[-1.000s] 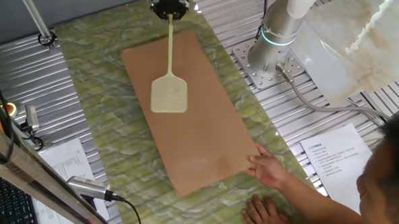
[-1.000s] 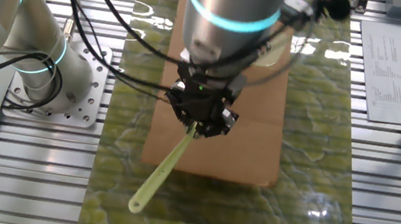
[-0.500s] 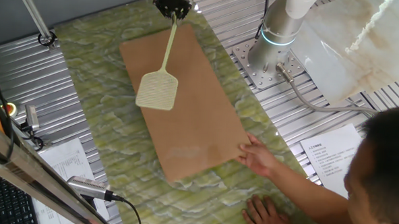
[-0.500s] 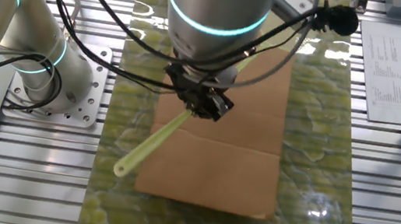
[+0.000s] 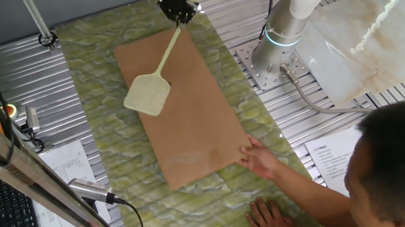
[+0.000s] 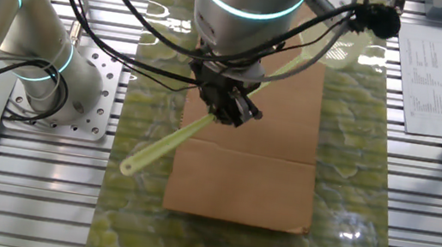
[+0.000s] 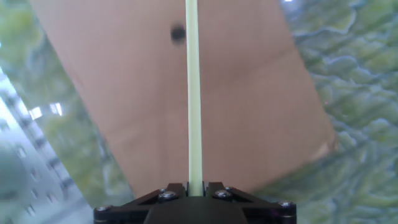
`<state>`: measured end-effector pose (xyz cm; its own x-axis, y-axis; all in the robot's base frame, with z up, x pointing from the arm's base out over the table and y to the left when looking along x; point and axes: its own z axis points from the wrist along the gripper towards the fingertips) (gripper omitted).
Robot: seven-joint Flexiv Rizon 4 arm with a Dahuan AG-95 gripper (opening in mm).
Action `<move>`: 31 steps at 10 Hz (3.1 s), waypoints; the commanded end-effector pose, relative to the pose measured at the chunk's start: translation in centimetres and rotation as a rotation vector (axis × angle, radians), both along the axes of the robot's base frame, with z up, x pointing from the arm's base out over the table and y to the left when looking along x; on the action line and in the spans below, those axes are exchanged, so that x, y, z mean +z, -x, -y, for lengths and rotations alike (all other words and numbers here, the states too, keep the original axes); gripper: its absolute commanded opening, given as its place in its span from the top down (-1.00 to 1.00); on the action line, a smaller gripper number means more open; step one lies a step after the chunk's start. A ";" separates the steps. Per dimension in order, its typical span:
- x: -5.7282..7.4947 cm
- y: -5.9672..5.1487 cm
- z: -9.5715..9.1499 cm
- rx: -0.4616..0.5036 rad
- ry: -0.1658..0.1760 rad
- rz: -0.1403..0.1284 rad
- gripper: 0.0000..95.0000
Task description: Swat with a flyswatter
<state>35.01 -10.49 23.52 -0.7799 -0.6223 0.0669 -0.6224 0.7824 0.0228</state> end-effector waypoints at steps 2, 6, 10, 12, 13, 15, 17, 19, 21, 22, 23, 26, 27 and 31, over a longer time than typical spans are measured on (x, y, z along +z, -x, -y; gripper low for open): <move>-0.3 -0.1 -0.2 -0.126 0.005 0.001 1.00; -1.1 -0.4 -0.3 -0.322 0.015 0.008 1.00; -2.9 -1.1 -1.2 -0.397 0.019 0.030 1.00; -3.9 -1.3 -2.2 -0.425 0.022 0.044 1.00; -4.1 -1.4 -2.5 -0.438 0.029 0.046 1.00; -5.5 -1.6 -2.6 -0.466 0.024 0.068 1.00; -6.4 -1.8 -2.3 -0.483 0.023 0.078 1.00; -6.8 -1.9 -2.2 -0.513 0.023 0.083 1.00; -7.5 -2.0 -2.0 -0.523 0.031 0.087 1.00; -7.8 -2.0 -1.9 -0.526 0.041 0.089 1.00; -8.2 -2.1 -1.8 -0.529 0.050 0.086 1.00; -9.8 -2.2 -1.3 -0.510 0.056 0.072 1.00; -10.2 -2.2 -1.2 -0.507 0.058 0.073 1.00; -10.4 -2.2 -1.0 -0.509 0.075 0.045 1.00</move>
